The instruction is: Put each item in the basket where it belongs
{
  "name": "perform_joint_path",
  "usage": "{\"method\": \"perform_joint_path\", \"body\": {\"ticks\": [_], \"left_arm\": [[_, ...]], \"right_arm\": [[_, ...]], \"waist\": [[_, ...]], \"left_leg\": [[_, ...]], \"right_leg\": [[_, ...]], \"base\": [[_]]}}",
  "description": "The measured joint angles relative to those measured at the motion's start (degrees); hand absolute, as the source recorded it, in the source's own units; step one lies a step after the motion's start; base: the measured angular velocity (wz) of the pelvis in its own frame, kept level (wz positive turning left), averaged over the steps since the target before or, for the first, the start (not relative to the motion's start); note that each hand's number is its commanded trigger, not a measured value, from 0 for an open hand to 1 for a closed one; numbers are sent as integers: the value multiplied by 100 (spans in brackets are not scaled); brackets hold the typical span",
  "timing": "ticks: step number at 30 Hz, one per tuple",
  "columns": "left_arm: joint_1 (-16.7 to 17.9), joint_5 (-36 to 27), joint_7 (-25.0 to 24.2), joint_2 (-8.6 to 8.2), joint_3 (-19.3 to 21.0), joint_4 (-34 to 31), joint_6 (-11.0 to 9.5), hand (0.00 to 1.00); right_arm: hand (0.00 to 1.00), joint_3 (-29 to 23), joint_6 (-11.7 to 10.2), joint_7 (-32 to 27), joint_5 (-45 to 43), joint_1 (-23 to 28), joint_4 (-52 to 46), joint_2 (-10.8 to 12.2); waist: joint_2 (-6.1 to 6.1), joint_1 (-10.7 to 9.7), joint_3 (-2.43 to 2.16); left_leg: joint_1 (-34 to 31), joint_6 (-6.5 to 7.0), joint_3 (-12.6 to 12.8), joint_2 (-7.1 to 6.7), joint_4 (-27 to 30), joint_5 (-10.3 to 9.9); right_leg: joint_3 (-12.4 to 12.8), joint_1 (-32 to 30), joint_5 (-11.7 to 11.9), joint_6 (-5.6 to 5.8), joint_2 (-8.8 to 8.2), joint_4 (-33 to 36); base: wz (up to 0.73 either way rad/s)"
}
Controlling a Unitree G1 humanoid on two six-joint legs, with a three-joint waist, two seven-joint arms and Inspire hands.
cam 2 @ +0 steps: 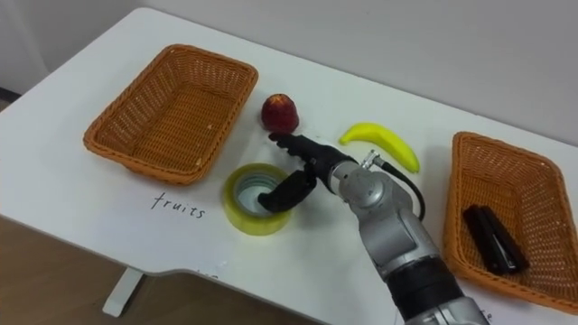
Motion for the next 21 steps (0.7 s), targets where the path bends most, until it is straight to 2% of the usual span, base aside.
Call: {"method": "perform_joint_path", "body": {"ticks": [2, 3, 4, 5, 6, 10, 15, 21], "left_arm": [[1, -1, -21, 3, 0, -63, 53, 0], [3, -1, -57, 9, -1, -103, 70, 0], [6, -1, -59, 9, -1, -127, 78, 0], [5, -1, -59, 11, -1, -161, 96, 0], [2, -1, -59, 16, -1, -181, 100, 0], [-3, 1, -60, 19, -4, -236, 116, 0], [-3, -1, -52, 29, -8, -216, 169, 0], [-7, -1, -49, 30, -1, -215, 167, 0]], "right_arm": [[0, -1, 14, 8, -1, -3, 0, 0], [18, -1, 30, 21, -1, -5, -6, 0], [70, -1, 41, 34, -3, -7, -11, -1], [95, -2, 63, 60, -16, -23, -15, -1], [100, 1, 70, 73, -27, -36, -15, -5], [100, 4, 69, 48, -301, -64, 7, -2], [100, 3, 106, -1, -938, -185, 122, -16], [100, 115, 146, 6, -1266, -267, 259, -16]], "waist": [[-1, 4, 0], [-1, 4, -1], [-2, 4, -1], [-3, 4, -2], [-6, 4, -4], [-13, 16, -9], [-26, 143, -18], [-47, 166, -33]], "left_leg": [[1, 0, 0, 0, 0, 0], [1, 0, 0, 0, 0, 0], [1, 0, 0, 0, -1, 0], [1, 0, 0, 0, -1, 0], [2, 0, 1, 0, -1, 0], [6, 0, 1, -1, -5, 0], [77, 1, -10, 3, -52, 0], [82, 3, -32, 1, -47, 1]], "right_leg": [[-4, -1, 0, 0, 0, 2], [-9, -1, 0, 0, -1, 2], [-12, -1, 0, 0, 0, 2], [-18, -1, 0, 0, -1, 2], [-33, -1, 0, 0, -2, 3], [-86, 3, 0, 0, -9, 6], [-93, 50, 0, 0, -3, 0], [-107, 47, 0, 0, -4, -1]], "base": [[0], [0], [0], [0], [0], [0], [0], [2]]}}
